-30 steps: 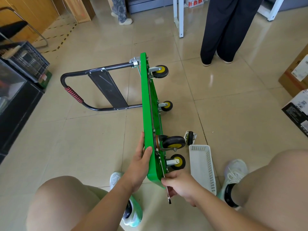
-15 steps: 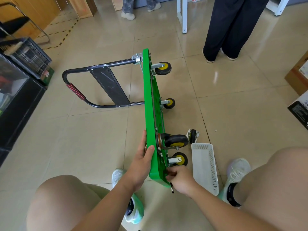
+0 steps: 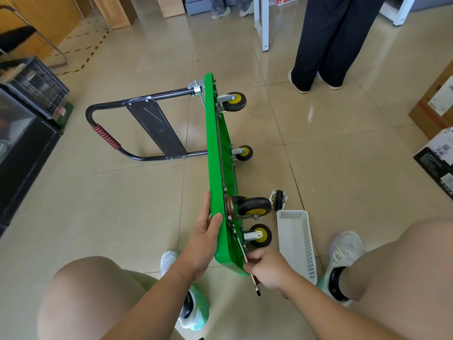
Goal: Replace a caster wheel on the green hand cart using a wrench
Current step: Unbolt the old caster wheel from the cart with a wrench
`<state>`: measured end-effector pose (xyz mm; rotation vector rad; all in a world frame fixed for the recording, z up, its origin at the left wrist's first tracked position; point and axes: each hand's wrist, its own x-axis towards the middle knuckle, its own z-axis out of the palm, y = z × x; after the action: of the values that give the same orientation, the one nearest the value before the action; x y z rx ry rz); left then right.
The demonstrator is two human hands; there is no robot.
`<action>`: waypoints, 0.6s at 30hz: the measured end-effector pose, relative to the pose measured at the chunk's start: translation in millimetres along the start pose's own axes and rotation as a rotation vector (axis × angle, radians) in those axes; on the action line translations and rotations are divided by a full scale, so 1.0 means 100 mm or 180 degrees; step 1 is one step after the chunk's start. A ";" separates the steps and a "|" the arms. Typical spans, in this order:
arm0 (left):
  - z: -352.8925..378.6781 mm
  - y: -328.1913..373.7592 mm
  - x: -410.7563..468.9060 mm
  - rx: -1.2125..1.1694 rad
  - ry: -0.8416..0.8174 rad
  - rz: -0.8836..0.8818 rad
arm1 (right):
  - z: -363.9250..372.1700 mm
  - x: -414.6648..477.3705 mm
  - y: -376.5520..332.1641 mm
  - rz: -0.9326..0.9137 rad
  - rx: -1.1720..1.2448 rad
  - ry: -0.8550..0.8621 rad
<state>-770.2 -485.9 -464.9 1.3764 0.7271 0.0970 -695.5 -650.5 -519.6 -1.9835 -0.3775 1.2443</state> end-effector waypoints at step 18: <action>0.00 0.01 0.00 -0.0036 -0.0029 -0.0064 | -0.02 -0.20 -0.23 0.0143 0.1328 -0.0359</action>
<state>-769.9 -486.0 -464.1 1.3578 0.7317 0.0789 -700.6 -647.8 -489.6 -1.5791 -0.1137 1.3425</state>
